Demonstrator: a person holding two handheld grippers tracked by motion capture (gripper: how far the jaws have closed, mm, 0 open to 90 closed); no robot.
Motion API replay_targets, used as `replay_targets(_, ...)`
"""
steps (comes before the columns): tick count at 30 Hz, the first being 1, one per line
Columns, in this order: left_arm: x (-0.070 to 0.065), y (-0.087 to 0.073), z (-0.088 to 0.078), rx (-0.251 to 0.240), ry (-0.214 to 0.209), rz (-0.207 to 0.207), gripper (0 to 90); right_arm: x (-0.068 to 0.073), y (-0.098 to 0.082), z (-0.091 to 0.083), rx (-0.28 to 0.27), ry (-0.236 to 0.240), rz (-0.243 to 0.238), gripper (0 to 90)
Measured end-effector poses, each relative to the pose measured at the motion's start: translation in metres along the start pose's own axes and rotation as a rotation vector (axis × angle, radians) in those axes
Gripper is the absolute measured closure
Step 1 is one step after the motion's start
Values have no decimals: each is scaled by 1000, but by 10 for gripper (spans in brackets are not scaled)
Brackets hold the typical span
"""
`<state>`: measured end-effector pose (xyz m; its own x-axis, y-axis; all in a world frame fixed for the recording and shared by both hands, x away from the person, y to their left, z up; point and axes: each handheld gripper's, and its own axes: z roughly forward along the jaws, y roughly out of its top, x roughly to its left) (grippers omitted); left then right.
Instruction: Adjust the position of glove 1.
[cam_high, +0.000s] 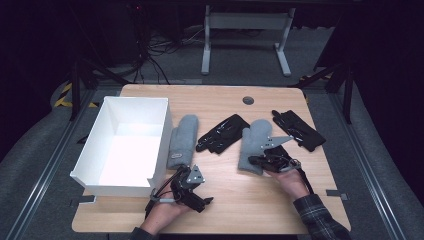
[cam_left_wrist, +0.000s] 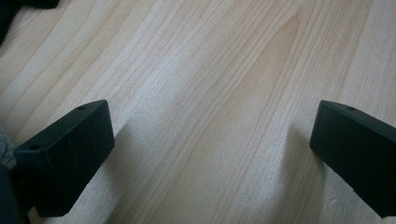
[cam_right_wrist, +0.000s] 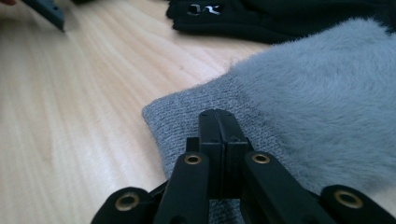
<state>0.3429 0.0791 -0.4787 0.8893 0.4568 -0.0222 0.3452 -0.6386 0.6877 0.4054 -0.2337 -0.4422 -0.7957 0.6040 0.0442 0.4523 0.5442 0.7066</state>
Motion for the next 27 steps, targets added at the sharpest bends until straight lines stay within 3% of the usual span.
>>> replay_targets(12,0,0,0,1,4,-4,2,36,-14,-13,10,53,-38,900)
replay_targets(13,-1,0,0,2,5,-5,2,43,-17,-15,6,78,-40,900)
replay_targets(20,-1,0,0,1,6,-6,2,65,-22,-17,5,121,-61,900)
replay_targets(25,-1,-1,-1,1,8,-8,2,67,-20,-21,-15,125,-77,900)
replay_targets(27,-1,-1,-1,1,8,-8,3,55,-14,-28,-47,90,-69,900)
